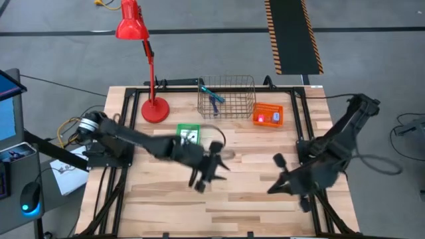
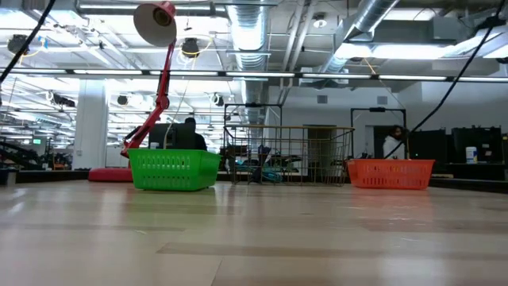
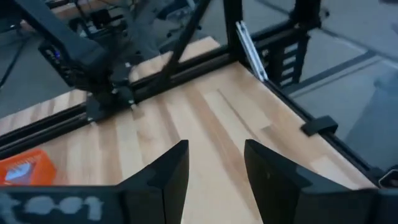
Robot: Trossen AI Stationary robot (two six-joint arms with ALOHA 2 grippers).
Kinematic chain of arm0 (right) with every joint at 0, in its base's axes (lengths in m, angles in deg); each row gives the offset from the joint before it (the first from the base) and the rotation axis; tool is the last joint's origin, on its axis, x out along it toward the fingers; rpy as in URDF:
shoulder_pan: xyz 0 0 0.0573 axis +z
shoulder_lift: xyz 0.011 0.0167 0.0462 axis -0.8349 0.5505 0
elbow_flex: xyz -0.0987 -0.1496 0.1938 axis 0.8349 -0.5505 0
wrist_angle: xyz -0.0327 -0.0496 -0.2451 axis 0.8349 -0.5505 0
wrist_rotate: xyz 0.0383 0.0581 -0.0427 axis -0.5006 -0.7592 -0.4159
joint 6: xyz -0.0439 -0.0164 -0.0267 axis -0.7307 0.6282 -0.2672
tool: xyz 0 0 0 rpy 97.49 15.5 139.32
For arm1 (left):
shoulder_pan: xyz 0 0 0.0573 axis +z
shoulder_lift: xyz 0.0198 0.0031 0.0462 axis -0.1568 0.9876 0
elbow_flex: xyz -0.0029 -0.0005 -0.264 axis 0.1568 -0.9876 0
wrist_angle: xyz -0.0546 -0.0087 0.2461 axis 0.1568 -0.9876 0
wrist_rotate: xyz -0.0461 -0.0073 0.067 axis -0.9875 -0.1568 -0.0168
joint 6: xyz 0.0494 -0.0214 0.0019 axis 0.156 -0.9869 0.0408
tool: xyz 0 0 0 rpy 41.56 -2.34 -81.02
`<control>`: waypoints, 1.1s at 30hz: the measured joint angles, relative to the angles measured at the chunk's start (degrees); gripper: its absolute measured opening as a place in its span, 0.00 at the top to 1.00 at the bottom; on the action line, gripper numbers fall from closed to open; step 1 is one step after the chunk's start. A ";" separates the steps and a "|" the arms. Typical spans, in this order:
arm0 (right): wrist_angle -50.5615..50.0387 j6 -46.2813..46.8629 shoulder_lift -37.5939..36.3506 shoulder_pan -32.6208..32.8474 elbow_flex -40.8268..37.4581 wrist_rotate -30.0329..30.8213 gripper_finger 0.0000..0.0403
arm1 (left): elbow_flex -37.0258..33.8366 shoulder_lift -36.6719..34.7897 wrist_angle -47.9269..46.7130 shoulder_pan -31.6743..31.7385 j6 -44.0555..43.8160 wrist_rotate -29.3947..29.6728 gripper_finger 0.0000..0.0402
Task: Pick and place items into bin
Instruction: Return to Home Position
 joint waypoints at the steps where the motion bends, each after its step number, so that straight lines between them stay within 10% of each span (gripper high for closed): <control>1: -0.82 -0.28 -1.64 0.84 0.00 0.02 1.00 | 0.00 -1.18 -0.67 1.50 0.03 -1.92 0.64; 12: -9.96 -1.65 -20.84 5.67 -0.90 0.05 1.00 | -0.04 -11.25 -2.98 6.74 2.48 -3.60 0.64; 22: 8.60 -5.61 -51.57 5.65 -25.20 0.22 1.00 | -0.11 -14.07 -8.40 5.43 -9.69 15.81 0.64; 33: 14.18 -2.86 -62.16 4.79 -39.75 -3.00 1.00 | -0.11 -16.93 -0.63 5.12 -7.20 -3.31 0.64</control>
